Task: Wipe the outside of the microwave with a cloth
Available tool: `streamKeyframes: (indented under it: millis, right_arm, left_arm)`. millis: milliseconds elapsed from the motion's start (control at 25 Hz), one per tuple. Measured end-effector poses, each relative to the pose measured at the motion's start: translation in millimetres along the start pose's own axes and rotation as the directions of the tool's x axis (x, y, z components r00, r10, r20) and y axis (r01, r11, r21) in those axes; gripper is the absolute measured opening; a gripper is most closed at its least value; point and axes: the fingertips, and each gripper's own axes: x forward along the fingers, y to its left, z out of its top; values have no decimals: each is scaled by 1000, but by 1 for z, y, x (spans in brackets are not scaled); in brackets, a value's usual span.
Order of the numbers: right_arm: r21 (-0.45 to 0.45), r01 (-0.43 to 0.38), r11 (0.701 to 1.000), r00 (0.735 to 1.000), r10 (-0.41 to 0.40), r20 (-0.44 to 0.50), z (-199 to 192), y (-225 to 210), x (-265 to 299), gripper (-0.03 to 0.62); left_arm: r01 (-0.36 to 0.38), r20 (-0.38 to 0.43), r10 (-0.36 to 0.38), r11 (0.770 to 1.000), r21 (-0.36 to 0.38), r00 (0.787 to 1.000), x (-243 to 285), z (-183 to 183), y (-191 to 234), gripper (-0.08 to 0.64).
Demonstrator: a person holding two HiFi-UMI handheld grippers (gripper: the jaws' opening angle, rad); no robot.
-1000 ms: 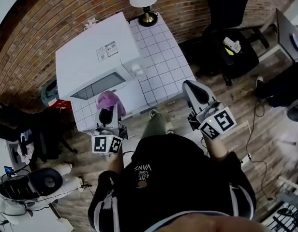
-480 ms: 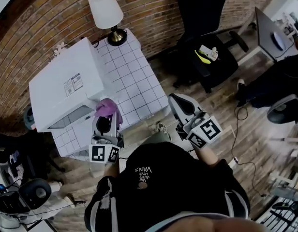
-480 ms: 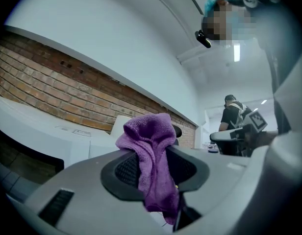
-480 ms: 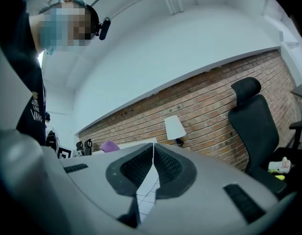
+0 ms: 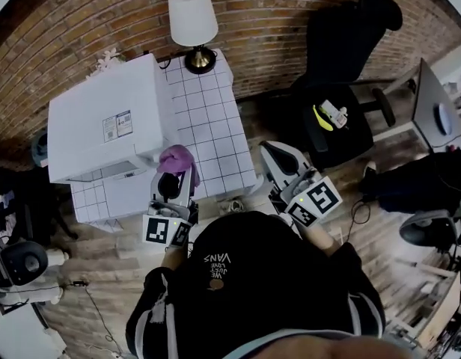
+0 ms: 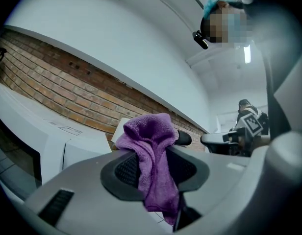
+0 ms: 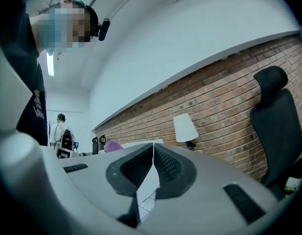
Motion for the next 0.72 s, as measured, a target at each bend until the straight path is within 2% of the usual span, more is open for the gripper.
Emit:
streamKeyframes:
  millis: [280,400,480,560,640,720]
  right_arm:
    - [39,-147,988,989,148,-26,-5,-15,42,5]
    - [49,-211,976,976,213,-39,-6,-26,61,5]
    - [63,-270,961,960,273,-61,-6,-31,74,5]
    - [71,-337,939,935,343,-90,-6,-35,86,5]
    - [78,-397,915,908,404,-115,-5,-41,99,5]
    - [89,-445,891,881,454,-134,-5,-46,110,5]
  left_arm:
    - [-124,41,123,991,40,992,3,9,8,141]
    - [-175,61,173,984,40,983,6,7,9,141]
    - [-235,69,232,971,38,970,7,4,8,141]
    - [-306,88,306,952,-6,948,8,-2,9,141]
    - [-361,117,372,927,-104,921,10,-9,11,141]
    - [-412,108,440,887,-210,892,9,-24,15,140]
